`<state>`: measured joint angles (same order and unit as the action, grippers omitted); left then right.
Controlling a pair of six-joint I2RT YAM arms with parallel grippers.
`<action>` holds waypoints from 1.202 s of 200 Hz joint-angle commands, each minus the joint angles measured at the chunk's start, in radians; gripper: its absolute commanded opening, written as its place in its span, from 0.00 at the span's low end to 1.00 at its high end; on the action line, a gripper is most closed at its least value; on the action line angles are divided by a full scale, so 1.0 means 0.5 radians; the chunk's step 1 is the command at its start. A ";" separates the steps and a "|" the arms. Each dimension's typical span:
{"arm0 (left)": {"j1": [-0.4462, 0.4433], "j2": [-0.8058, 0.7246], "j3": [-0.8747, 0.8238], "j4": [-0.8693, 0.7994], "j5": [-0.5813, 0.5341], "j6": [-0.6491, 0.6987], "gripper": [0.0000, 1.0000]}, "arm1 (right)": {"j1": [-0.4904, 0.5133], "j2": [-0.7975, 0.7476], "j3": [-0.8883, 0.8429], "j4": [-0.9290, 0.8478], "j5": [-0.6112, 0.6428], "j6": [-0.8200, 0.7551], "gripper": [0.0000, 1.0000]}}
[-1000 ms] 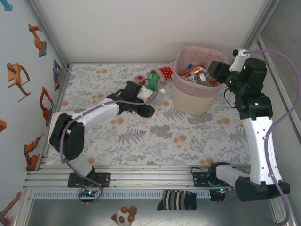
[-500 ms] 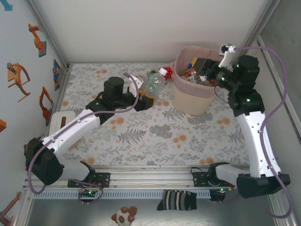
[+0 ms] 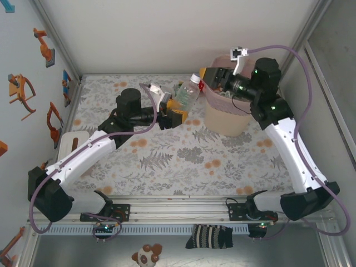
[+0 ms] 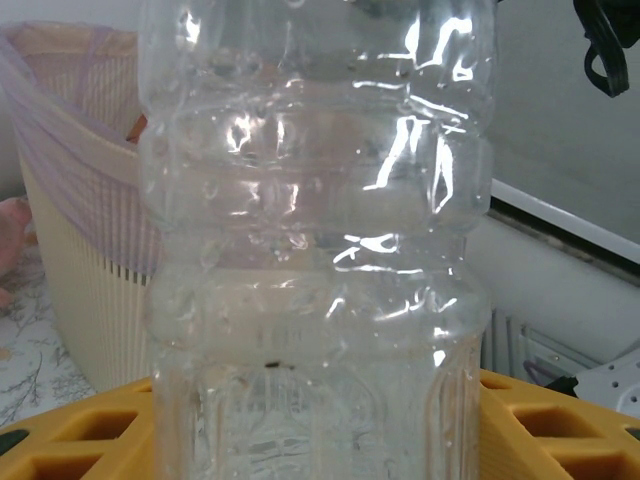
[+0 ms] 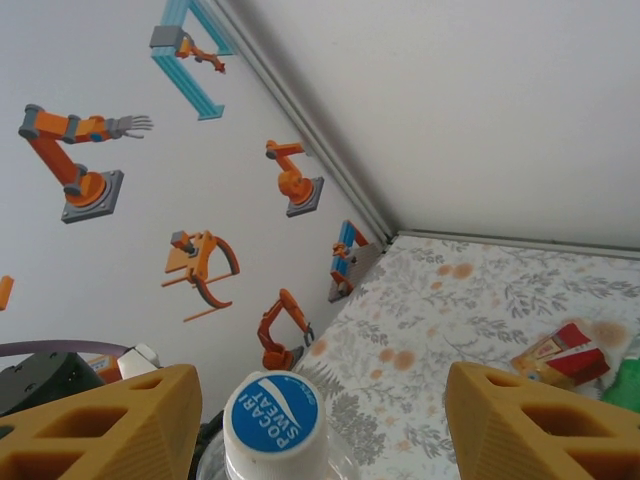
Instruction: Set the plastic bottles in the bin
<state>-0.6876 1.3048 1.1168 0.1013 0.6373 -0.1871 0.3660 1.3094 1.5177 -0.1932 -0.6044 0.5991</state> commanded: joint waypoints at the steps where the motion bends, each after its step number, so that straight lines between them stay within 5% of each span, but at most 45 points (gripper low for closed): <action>1: -0.006 -0.008 0.064 0.095 0.090 -0.050 0.53 | 0.050 0.042 0.087 0.092 -0.041 0.027 0.64; 114: -0.006 -0.001 0.077 0.084 0.060 -0.064 0.53 | 0.155 0.081 0.077 0.058 -0.005 0.023 0.47; 240: -0.010 0.004 0.091 0.099 0.042 -0.084 0.54 | 0.180 0.080 0.090 0.021 0.006 0.013 0.40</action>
<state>-0.6876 1.3087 1.1259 0.1165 0.6510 -0.2173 0.4435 1.3567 1.5330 -0.1829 -0.6094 0.6064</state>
